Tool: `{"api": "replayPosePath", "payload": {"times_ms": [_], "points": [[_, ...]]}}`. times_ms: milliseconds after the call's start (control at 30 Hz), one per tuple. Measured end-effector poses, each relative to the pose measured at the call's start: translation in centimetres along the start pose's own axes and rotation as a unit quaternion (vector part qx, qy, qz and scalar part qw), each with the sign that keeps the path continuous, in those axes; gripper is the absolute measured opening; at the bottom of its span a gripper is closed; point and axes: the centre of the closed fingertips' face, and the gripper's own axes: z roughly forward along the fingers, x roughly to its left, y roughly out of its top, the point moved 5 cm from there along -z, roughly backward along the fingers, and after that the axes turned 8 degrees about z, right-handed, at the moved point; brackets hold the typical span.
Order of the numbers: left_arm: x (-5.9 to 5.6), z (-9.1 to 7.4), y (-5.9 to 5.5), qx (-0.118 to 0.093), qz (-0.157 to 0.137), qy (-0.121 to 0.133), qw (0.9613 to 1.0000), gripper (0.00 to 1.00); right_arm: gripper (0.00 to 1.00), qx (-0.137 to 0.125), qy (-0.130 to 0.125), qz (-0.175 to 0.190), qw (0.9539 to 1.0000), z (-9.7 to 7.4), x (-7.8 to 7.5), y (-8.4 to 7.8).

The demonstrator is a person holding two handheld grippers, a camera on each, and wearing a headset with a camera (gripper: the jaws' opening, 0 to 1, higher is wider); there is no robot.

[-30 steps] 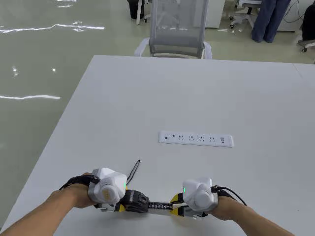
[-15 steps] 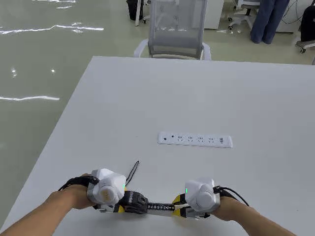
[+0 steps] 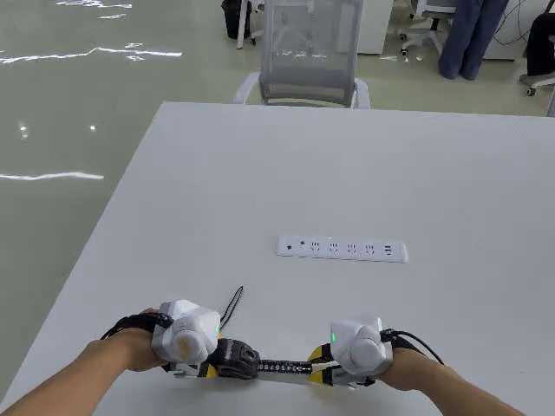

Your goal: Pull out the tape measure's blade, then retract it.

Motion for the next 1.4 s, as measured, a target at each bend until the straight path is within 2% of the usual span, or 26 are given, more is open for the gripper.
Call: {"api": "replayPosePath", "payload": {"times_ms": [1400], "points": [[0.0,0.0,0.0,0.004,0.0,-0.002,1.0,0.26,0.12,0.007,0.0,0.008,0.9999,-1.7,-0.2,-1.9]]}}
